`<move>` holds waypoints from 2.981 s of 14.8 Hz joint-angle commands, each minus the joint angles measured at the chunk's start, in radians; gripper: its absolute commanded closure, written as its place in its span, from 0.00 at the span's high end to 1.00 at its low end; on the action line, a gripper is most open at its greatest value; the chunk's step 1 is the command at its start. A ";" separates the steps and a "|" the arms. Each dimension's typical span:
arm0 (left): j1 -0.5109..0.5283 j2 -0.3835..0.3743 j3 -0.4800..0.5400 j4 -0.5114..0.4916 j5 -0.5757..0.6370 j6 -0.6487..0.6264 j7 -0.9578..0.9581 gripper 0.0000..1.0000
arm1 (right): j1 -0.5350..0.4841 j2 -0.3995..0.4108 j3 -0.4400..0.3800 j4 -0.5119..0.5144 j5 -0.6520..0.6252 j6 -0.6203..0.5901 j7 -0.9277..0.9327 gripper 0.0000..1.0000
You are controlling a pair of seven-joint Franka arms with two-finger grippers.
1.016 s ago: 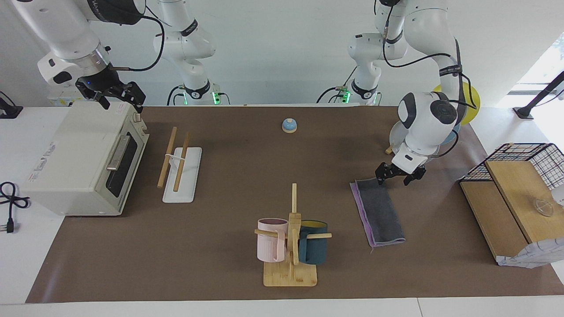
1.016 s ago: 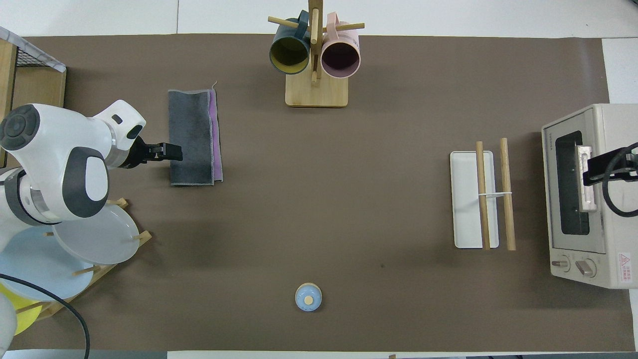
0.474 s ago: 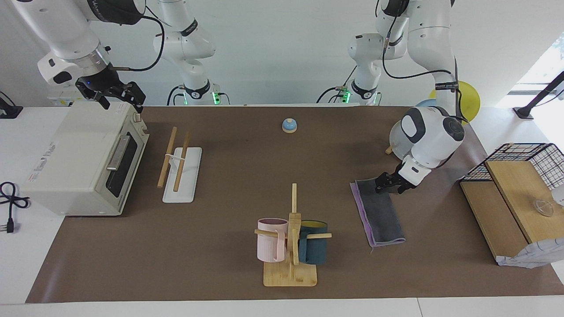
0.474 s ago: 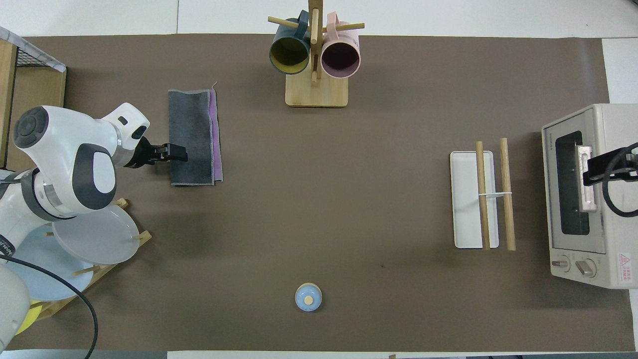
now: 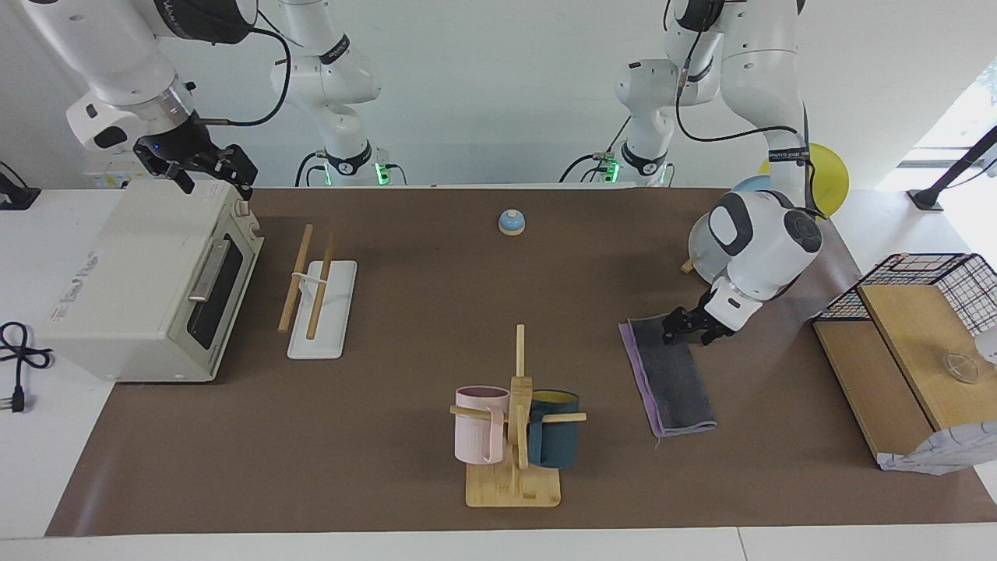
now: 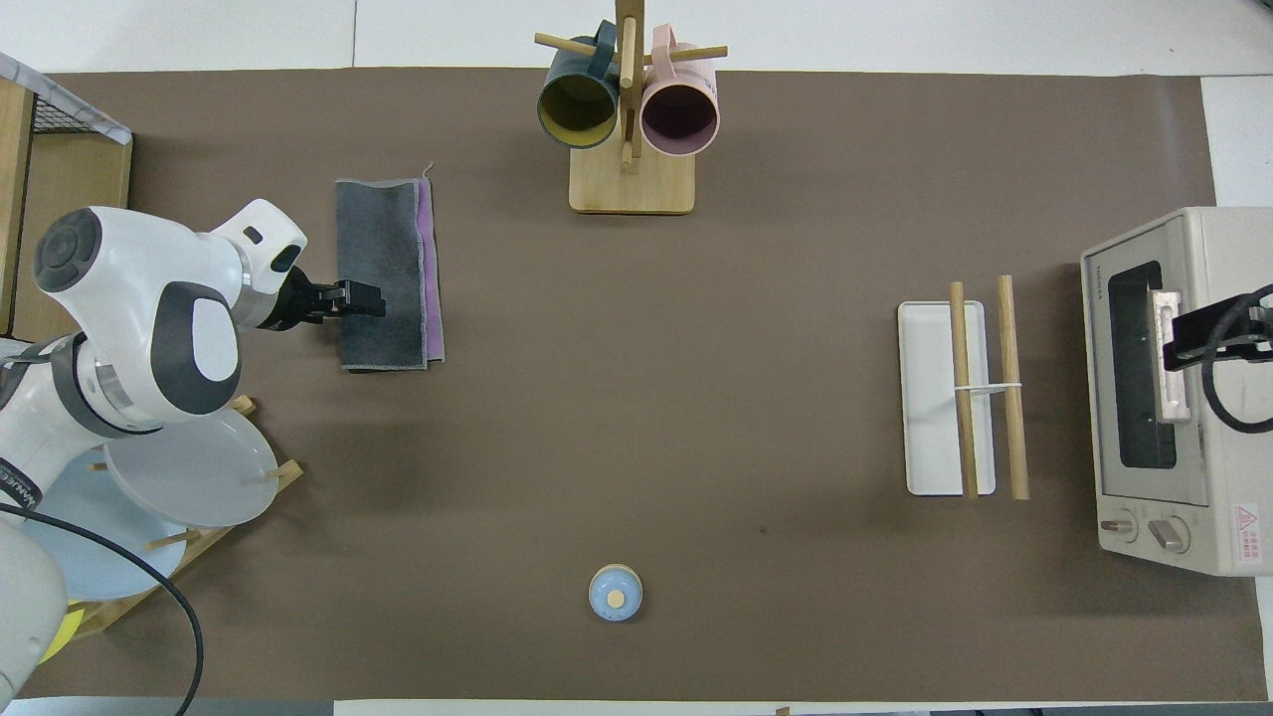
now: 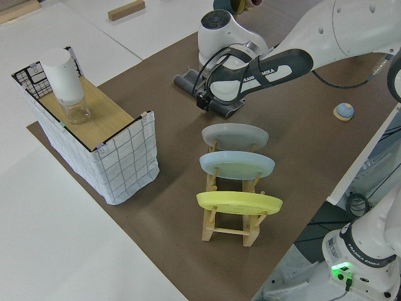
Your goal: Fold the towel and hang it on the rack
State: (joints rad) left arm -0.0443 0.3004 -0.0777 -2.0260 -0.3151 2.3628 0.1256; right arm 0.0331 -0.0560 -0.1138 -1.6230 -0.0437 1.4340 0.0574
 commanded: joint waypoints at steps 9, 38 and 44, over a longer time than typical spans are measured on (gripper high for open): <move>-0.014 0.023 -0.002 0.006 -0.025 0.015 0.022 0.54 | -0.010 -0.010 0.006 -0.008 -0.001 -0.009 -0.021 1.00; -0.008 -0.032 -0.005 0.345 -0.013 -0.405 -0.679 0.00 | -0.010 -0.010 0.006 -0.008 -0.001 -0.009 -0.022 1.00; -0.022 -0.096 -0.054 0.359 -0.024 -0.438 -1.133 0.00 | -0.015 -0.007 0.006 -0.005 -0.002 0.003 -0.027 1.00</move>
State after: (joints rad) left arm -0.0614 0.2389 -0.1289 -1.6681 -0.3256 1.9536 -0.8963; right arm 0.0331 -0.0560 -0.1138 -1.6230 -0.0437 1.4340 0.0574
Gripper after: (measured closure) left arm 0.978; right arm 0.000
